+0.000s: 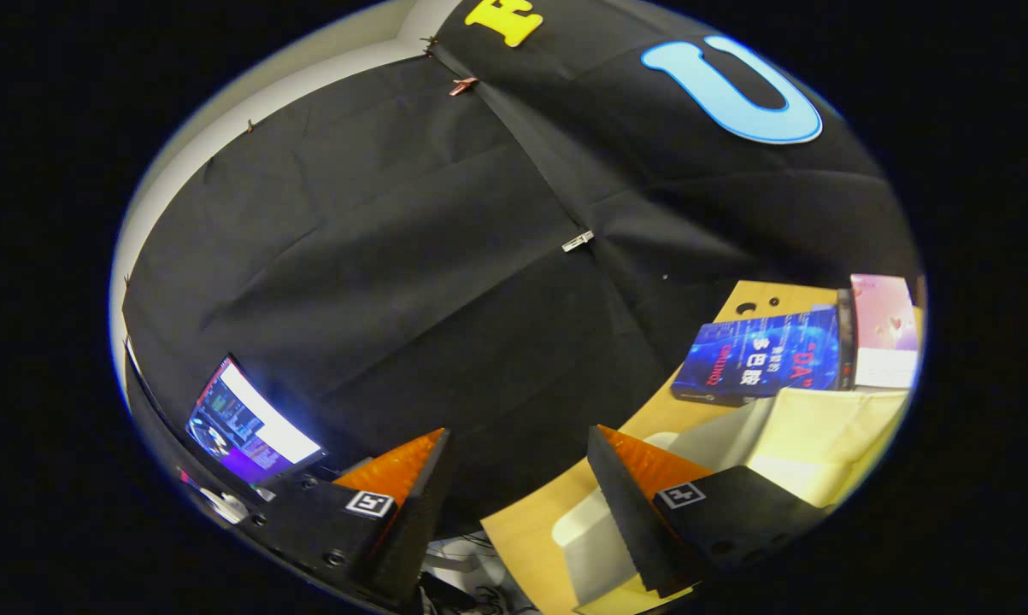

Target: Open the storage box then place both shoes into the box .Put the left shoe in first, then the right shoe, with the right side of both shoes facing outward in a uniform manner.

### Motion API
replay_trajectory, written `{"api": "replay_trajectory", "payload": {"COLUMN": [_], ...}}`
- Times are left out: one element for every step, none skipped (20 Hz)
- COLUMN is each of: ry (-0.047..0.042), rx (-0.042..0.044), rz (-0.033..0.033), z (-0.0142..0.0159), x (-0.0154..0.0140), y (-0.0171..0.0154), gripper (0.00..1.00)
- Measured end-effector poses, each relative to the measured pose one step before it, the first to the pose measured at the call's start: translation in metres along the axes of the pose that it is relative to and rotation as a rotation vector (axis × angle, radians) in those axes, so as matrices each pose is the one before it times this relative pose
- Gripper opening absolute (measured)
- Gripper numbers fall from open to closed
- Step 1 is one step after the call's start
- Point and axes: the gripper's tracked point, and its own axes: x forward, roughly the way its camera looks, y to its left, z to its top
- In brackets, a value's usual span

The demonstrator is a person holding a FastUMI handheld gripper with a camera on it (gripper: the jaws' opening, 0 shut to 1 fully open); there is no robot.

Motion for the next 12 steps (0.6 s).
{"api": "replay_trajectory", "payload": {"ry": [-0.00127, -0.00465, -0.00858, -0.01072, -0.01234, -0.01105, -0.00957, -0.01195, -0.00867, -0.0075, -0.00607, -0.00473], "rx": [-0.00783, -0.00439, -0.0043, -0.00512, -0.00307, 0.00366, 0.00203, -0.00183, -0.00204, -0.00199, 0.00058, -0.00417], "rz": [-0.01227, -0.01543, -0.02107, -0.02453, -0.02338, -0.0222, -0.02665, -0.03207, -0.03509, -0.03505, -0.03606, -0.04071], "z": [0.00117, 0.00148, 0.00166, 0.00301, 0.00264, 0.00223, 0.00259, 0.00251, 0.00256, 0.00125, 0.00164, 0.00086], "x": [-0.01026, -0.01282, -0.0131, -0.015, -0.01464, -0.01502, -0.0163, -0.01719, -0.01658, -0.01611, -0.01499, -0.01479], "y": [-0.0036, -0.00581, -0.00843, -0.01031, -0.01096, -0.00913, -0.01332, -0.01456, -0.01678, -0.01793, -0.01744, -0.01871], "gripper": [0.96, 0.97, 0.97, 0.97, 0.96, 0.97, 0.96, 0.97, 0.96, 0.96, 0.96, 0.97]}}
